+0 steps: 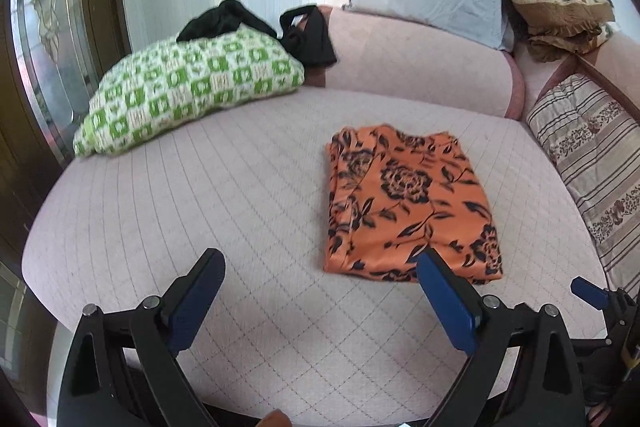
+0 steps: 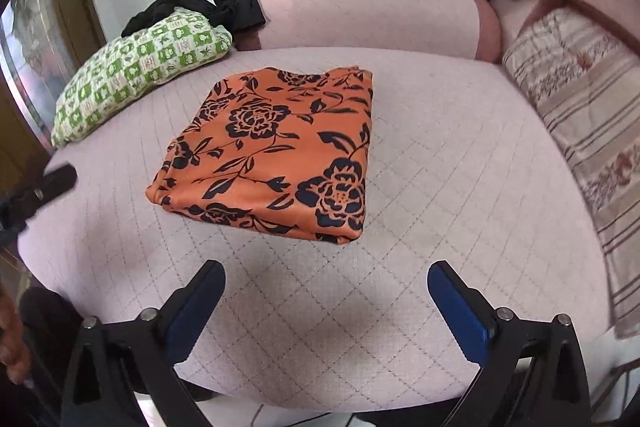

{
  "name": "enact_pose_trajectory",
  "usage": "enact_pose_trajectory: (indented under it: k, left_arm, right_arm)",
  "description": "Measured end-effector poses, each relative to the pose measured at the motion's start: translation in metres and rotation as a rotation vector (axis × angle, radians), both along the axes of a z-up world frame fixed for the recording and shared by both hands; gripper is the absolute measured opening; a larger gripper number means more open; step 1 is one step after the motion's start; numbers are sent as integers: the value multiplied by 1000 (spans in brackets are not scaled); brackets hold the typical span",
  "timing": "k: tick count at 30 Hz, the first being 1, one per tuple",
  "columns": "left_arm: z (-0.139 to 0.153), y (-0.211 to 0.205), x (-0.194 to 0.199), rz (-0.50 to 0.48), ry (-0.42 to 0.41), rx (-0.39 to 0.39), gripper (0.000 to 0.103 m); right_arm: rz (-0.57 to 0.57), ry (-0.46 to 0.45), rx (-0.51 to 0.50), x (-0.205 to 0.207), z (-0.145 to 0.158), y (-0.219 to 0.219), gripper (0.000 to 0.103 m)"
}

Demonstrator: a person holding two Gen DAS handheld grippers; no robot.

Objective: Fold small clothes

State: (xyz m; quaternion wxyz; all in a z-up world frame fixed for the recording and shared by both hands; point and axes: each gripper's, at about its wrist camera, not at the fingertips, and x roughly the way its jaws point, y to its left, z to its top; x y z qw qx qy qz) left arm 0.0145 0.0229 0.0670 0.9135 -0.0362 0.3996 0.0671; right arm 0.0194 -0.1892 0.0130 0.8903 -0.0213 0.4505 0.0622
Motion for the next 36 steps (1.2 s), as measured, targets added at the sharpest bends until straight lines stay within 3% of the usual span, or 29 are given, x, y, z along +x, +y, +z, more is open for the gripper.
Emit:
enact_pose_trajectory:
  k: [4,9,21,36]
  left_arm:
    - [8,-2,-3,-2,-26,-9,97]
    - [11,-6,-2,13,-25,40,97]
    - [9,-12,3,1,-4,70,97]
    - [11,-17,10,-48,-10,44,100]
  right_arm:
    - [-7,-28,-13,-2,12,1,102]
    - [0,-42,-33,-5,20,4,102]
    - [21,-29,-45,-1,16,8,102]
    - [26,-7,-41,9,8,7,102]
